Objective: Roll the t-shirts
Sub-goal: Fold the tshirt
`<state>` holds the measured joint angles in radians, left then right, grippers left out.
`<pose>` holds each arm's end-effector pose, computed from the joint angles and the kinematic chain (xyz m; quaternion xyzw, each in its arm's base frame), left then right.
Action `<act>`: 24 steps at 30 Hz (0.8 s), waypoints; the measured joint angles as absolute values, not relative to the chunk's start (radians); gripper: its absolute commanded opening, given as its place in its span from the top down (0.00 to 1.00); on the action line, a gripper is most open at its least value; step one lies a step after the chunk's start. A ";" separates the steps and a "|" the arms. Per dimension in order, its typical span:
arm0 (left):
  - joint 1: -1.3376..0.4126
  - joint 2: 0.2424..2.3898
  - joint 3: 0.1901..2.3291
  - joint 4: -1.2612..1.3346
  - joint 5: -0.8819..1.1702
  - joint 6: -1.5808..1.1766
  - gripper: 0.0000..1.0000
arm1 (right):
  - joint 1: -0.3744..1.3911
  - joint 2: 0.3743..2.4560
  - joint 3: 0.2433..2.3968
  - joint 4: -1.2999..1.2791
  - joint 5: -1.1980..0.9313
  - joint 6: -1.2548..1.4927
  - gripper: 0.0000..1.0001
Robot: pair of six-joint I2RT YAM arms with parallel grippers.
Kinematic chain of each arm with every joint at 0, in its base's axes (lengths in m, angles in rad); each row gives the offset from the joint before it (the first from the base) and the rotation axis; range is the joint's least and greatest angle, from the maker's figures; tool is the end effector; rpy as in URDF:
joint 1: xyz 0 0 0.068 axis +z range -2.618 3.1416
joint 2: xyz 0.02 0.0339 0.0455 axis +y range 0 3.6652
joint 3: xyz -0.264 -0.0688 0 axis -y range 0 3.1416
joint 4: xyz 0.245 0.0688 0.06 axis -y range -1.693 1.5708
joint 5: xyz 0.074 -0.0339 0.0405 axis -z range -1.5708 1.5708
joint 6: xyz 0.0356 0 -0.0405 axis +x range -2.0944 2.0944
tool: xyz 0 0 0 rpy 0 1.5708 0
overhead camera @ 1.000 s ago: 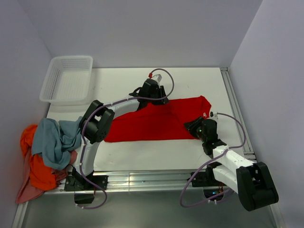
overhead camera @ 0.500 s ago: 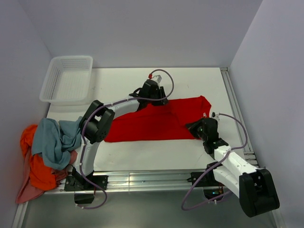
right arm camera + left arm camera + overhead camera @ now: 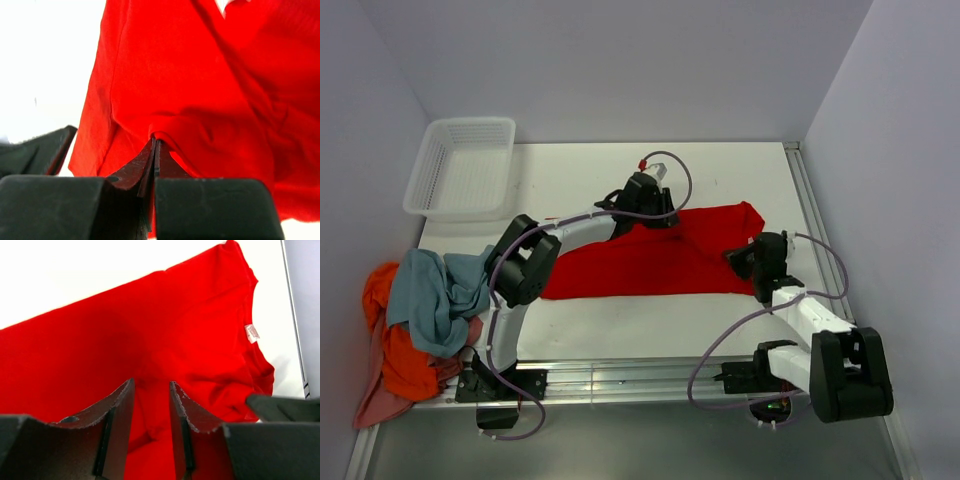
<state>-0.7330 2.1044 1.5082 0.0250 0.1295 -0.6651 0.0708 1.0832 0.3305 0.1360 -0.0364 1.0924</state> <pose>0.3556 -0.3264 0.1938 0.0607 0.8743 -0.3512 0.3295 0.2049 0.0158 0.1597 0.4269 0.7789 0.2657 0.3747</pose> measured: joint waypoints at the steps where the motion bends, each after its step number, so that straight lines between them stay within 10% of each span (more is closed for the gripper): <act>1: -0.735 2.102 1.508 0.026 0.129 -0.664 0.61 | 0.060 1.097 0.341 0.138 -0.039 1.093 1.00; 19: -0.797 2.090 1.492 0.046 0.160 -0.640 0.60 | -0.128 1.364 0.445 0.210 -0.168 1.056 0.93; 24: -0.825 2.091 1.493 0.065 0.172 -0.630 0.52 | -0.146 1.408 0.445 0.234 -0.205 1.047 0.75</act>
<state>-0.8246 2.0907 1.4925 0.0654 0.1722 -0.6300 -0.1455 1.4078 0.4450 0.2340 -0.2050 1.0473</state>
